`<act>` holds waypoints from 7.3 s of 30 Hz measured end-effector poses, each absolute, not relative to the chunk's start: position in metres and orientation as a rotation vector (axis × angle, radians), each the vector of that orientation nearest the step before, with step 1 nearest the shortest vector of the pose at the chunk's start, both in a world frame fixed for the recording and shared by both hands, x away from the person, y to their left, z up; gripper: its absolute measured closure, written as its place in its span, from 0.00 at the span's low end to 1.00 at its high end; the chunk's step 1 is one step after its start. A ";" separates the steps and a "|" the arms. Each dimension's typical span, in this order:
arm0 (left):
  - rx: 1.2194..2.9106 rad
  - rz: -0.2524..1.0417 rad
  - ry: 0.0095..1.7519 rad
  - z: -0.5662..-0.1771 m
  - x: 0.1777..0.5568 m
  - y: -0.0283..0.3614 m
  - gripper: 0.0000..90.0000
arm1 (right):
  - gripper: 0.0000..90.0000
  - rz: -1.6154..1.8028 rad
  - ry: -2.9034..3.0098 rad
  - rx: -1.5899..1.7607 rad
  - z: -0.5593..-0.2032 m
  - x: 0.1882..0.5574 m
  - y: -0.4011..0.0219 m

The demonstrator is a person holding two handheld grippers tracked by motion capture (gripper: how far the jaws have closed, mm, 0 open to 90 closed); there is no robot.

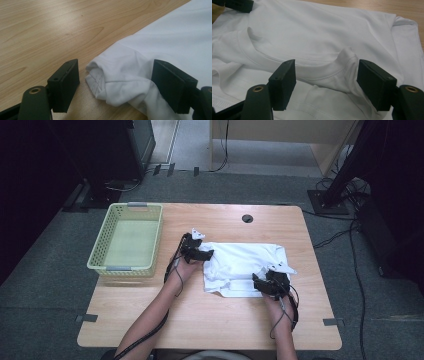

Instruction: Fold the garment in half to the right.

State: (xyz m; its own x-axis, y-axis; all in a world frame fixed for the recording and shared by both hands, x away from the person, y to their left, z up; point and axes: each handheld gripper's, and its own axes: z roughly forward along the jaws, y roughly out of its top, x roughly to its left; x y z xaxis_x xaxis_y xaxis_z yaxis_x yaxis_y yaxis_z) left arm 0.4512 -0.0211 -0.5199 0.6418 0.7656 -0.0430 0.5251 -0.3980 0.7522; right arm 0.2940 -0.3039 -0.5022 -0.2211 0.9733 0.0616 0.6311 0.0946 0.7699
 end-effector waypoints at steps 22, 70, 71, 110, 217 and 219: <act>2.097 0.400 1.000 -0.520 0.451 -0.021 0.25 | 0.35 0.989 1.910 1.558 -0.507 0.287 -0.281; 2.096 0.399 0.999 -0.520 0.452 -0.022 0.25 | 0.37 1.057 1.998 1.497 -0.502 0.297 -0.238; 2.096 0.399 0.999 -0.520 0.451 -0.022 0.25 | 0.37 1.060 1.999 1.496 -0.502 0.297 -0.238; 2.097 0.395 0.999 -0.520 0.452 -0.023 0.25 | 0.39 1.082 2.067 1.443 -0.497 0.306 -0.196; 2.067 0.274 0.895 -0.446 0.421 -0.008 0.93 | 0.93 1.285 2.161 1.340 -0.455 0.301 -0.183; 2.074 0.282 0.891 -0.441 0.420 -0.006 0.93 | 0.93 1.292 2.166 1.332 -0.452 0.301 -0.182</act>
State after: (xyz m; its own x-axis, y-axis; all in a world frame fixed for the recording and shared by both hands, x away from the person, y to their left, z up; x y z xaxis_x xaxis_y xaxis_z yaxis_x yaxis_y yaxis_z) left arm 0.4200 -0.0060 -0.4408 0.7216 0.6831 -0.1124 0.4938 -0.3942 0.7751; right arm 0.3005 -0.1817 -0.4516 -0.5314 0.8238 0.1973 0.5651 0.1712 0.8071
